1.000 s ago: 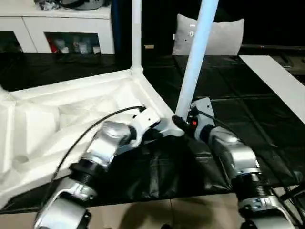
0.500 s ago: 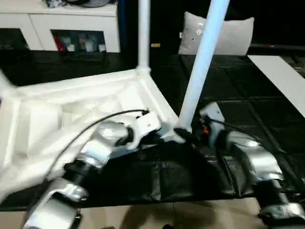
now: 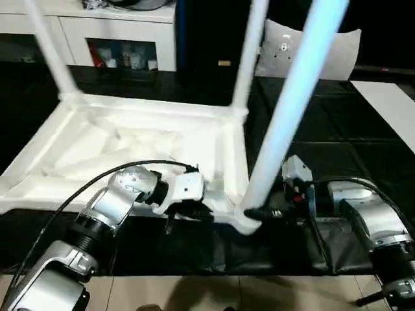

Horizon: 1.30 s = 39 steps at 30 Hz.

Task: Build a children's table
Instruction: Rotate leg to tighten

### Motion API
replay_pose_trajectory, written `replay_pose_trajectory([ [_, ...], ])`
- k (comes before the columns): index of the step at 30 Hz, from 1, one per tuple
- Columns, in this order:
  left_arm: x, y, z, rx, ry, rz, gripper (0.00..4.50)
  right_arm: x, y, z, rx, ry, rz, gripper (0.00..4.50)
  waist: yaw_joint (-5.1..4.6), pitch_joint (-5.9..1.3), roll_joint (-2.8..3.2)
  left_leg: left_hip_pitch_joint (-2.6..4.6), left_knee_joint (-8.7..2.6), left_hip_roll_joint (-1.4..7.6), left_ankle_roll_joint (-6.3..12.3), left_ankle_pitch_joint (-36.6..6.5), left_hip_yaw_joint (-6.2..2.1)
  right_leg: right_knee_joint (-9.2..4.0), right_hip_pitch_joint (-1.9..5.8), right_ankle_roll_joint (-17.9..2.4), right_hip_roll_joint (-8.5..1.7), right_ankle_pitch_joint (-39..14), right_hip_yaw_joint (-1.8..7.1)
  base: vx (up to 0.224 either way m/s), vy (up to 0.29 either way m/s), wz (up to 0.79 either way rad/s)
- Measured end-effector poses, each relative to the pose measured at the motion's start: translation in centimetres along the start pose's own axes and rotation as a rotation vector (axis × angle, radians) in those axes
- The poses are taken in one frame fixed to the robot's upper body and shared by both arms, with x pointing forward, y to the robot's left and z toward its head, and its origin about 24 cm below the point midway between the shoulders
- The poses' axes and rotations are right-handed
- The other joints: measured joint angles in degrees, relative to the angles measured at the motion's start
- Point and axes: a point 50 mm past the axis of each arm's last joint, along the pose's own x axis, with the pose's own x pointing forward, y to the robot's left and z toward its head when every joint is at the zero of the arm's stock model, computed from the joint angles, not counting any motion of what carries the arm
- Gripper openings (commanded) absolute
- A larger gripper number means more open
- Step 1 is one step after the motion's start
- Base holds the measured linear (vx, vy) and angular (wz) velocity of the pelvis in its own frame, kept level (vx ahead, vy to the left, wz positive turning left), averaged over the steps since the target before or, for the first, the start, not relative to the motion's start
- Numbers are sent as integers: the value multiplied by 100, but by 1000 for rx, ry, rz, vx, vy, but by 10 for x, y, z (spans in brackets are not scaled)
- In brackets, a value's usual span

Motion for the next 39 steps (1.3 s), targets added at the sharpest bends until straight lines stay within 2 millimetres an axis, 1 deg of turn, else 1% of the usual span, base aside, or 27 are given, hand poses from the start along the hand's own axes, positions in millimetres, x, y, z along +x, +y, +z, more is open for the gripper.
replay_pose_trajectory([
  [1, 0, 0, 0, 5, 2, -8, 0, 1, 1, 0, 8, -6, 16, 300, 12, 0, 0, 3, 0, 0, 0, 0, 0, 1, 0, 0, 0, 0, 0, 0, 0, 0],
  [2, 0, -1, 0, 8, 1, -15, 0, 2, 2, 0, 15, -11, 31, 279, 19, 0, 0, 3, 0, 0, 0, 0, 0, 0, 0, 0, 0, 0, 0, 0, 0, 0],
  [5, 1, -1, 1, 17, -4, -25, 0, 3, 5, 1, 30, -17, 69, 269, 32, 0, 0, 2, 1, 0, 0, 0, 0, -1, 0, 0, 0, 0, 0, 0, 0, 0],
  [6, 1, -1, 1, 17, -7, -26, 0, 3, 5, 1, 28, -17, 72, 256, 33, 0, 0, 2, 1, 0, -1, 0, 0, 0, 0, 0, 0, 0, 0, 0, 0, 0],
  [7, 1, -1, 1, 18, -9, -27, 0, 3, 5, 1, 29, -15, 72, 256, 38, 0, -1, 0, 1, 0, -1, 0, 0, 0, 0, 0, 0, 0, 0, 0, 0, 0],
  [8, 2, -1, 1, 18, -12, -28, 0, 2, 5, 1, 32, -12, 76, 232, 45, -1, 0, 0, 1, 0, -1, 0, 0, 0, 0, 0, 0, 0, 0, 0, 0, 0],
  [12, 3, 0, 2, 9, -26, -29, 0, 0, 6, 1, 36, -3, 76, 217, 76, -1, -1, 0, 1, 0, 0, 0, 0, -1, 1, 4, 0, -3, 0, 0, 0, 0],
  [16, 4, 1, 2, -46, -46, -11, 0, 1, 5, 1, 53, -13, 51, 211, 74, -1, -1, 1, 1, 0, -2, 0, 1, 1, 3, 4, 0, -2, 0, 0, 0, 0],
  [18, 2, 4, -1, -114, -51, 41, 0, 6, 2, 2, 74, -45, -17, 209, 34, -1, 0, 7, 2, 0, -21, -3, 2, 6, 10, 3, 0, -1, 0, 0, 0, 0],
  [20, -1, 8, -4, -181, -45, 119, 0, 13, -4, 4, 90, -75, -130, 206, -38, -2, 2, 14, 2, 0, -47, 1, 1, 8, 13, 3, 0, -1, -1, 0, 0, 0],
  [22, -1, 13, -6, -240, -39, 198, 0, 22, -12, 6, 124, -99, -242, 202, -160, -1, -1, 16, 4, 2, -57, 9, 0, 4, 11, 4, 1, -1, -5, 0, 0, 0],
  [23, 2, 16, -5, -277, -40, 249, 0, 26, -17, 8, 145, -112, -329, 201, -245, 0, -2, 13, 9, 2, -56, 13, 1, -3, 10, 4, 1, -1, -6, 0, 0, 0],
  [24, 6, 18, -4, -302, -42, 288, 0, 28, -22, 9, 164, -119, -388, 200, -308, -1, -2, 13, 12, 2, -56, 12, 1, -8, 10, 4, 1, -1, -5, 0, 0, 0],
  [25, 10, 21, -2, -326, -45, 329, 0, 31, -26, 11, 182, -127, -458, 199, -365, -1, -5, 12, 18, 2, -56, 12, 2, -8, 9, 4, 1, 0, -4, 0, 0, 0],
  [26, 14, 23, 1, -345, -49, 362, 0, 33, -30, 12, 198, -133, -527, 199, -403, -2, -7, 10, 18, 2, -54, 11, 3, -10, 7, 4, 1, 0, -4, 0, 0, 0],
  [28, 20, 27, 3, -372, -44, 423, 0, 41, -37, 17, 226, -141, -627, 198, -459, -3, -6, 11, 15, 3, -54, 10, 2, -5, 5, 4, 1, 0, -4, 0, 0, 0],
  [29, 22, 30, 5, -383, -36, 464, 0, 47, -41, 20, 240, -144, -690, 198, -472, -3, -5, 12, 9, 2, -55, 11, -1, 1, 3, 4, 2, 1, -6, 0, 0, 0],
  [32, 26, 34, 9, -416, -33, 539, 0, 56, -48, 24, 281, -169, -802, 198, -470, -3, -5, 8, 0, 3, -55, 10, -5, 2, 0, 0, 4, 3, -9, 0, 0, 0],
  [33, 27, 35, 10, -422, -36, 549, 0, 56, -48, 25, 278, -172, -814, 252, -463, -3, -5, 6, 0, 2, -49, 6, -4, 1, 1, 0, 3, 3, -7, 0, 0, 0],
  [34, 28, 36, 10, -427, -38, 555, 0, 56, -49, 25, 275, -179, -819, 265, -455, -4, -4, 4, 0, 1, -42, 3, -4, 0, 1, 0, 3, 3, -6, 0, 0, 0],
  [35, 28, 36, 12, -428, -40, 555, 0, 57, -49, 24, 281, -182, -817, 265, -443, -4, -3, 0, 0, 1, -33, 0, -3, 0, 1, -1, 2, 3, -5, 0, 0, 0],
  [36, 30, 36, 13, -425, -42, 552, 0, 56, -48, 23, 282, -186, -818, 286, -425, -4, -2, -4, 0, 1, -25, -1, -3, -1, 0, -1, 2, 3, -4, 0, 0, 0],
  [37, 30, 36, 14, -423, -42, 551, 0, 56, -48, 22, 280, -191, -814, 286, -407, -4, -2, -3, -1, 1, -8, 5, -2, 0, 0, -1, 2, 3, -3, 0, 0, 0],
  [39, 31, 35, 15, -404, -39, 536, 0, 50, -46, 19, 267, -203, -788, 309, -364, -4, -2, -5, -4, 1, -1, 1, -2, 0, -3, -3, 2, 4, -3, 0, 0, 0],
])
